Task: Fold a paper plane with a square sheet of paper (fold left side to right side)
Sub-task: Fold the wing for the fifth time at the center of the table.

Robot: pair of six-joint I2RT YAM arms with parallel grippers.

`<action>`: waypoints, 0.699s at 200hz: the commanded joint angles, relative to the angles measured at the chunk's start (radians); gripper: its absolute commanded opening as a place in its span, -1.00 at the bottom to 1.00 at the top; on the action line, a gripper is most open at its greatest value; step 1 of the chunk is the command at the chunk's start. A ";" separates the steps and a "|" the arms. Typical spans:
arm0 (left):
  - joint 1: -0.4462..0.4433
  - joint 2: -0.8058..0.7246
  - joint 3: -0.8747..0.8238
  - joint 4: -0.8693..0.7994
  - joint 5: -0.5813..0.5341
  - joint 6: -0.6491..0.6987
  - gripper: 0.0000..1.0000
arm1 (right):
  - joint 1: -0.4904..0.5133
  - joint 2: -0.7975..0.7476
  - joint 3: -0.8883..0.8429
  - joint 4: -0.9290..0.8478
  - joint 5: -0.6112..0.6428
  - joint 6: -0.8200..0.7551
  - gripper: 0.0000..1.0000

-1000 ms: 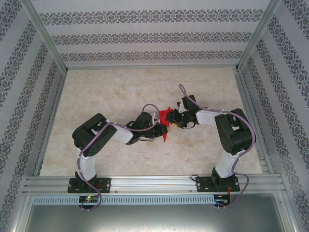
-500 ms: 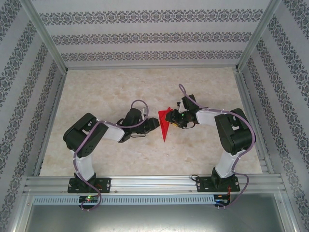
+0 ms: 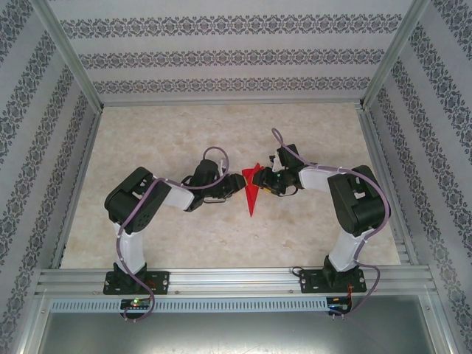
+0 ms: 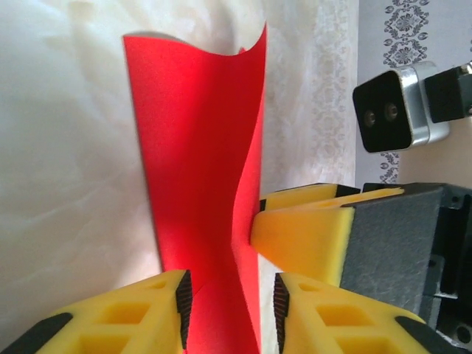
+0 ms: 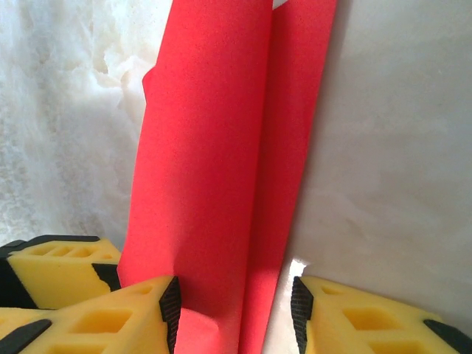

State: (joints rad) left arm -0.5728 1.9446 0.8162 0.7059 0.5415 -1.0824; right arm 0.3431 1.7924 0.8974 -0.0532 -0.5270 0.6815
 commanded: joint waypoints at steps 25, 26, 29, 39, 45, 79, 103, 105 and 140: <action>0.014 0.046 0.067 0.021 0.038 0.007 -0.36 | 0.023 0.047 0.000 -0.032 0.035 -0.023 -0.07; 0.015 0.046 0.068 0.020 0.038 0.007 -0.36 | 0.023 0.048 -0.001 -0.031 0.035 -0.023 -0.07; 0.015 0.049 0.070 0.019 0.039 0.008 -0.37 | 0.023 0.046 -0.001 -0.031 0.035 -0.023 -0.07; 0.014 0.051 0.072 0.010 0.036 0.011 -0.38 | 0.023 0.045 -0.002 -0.031 0.036 -0.023 -0.08; 0.014 0.052 0.075 0.006 0.035 0.014 -0.39 | 0.022 0.045 -0.003 -0.031 0.036 -0.023 -0.08; 0.014 0.062 0.081 -0.003 0.038 0.018 -0.50 | 0.022 0.042 -0.003 -0.030 0.035 -0.022 -0.07; 0.016 0.064 0.094 -0.026 0.037 0.039 -0.81 | 0.019 0.024 -0.011 -0.009 0.016 -0.023 -0.05; 0.016 0.064 0.094 -0.032 0.035 0.043 -0.83 | 0.019 0.020 -0.012 -0.005 0.012 -0.022 -0.04; 0.033 0.063 0.122 -0.121 0.031 0.138 -1.00 | -0.040 -0.060 -0.034 0.071 -0.048 -0.001 0.06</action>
State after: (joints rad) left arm -0.5686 1.9984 0.9005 0.6643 0.5694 -1.0470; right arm 0.3374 1.7840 0.8925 -0.0422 -0.5373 0.6788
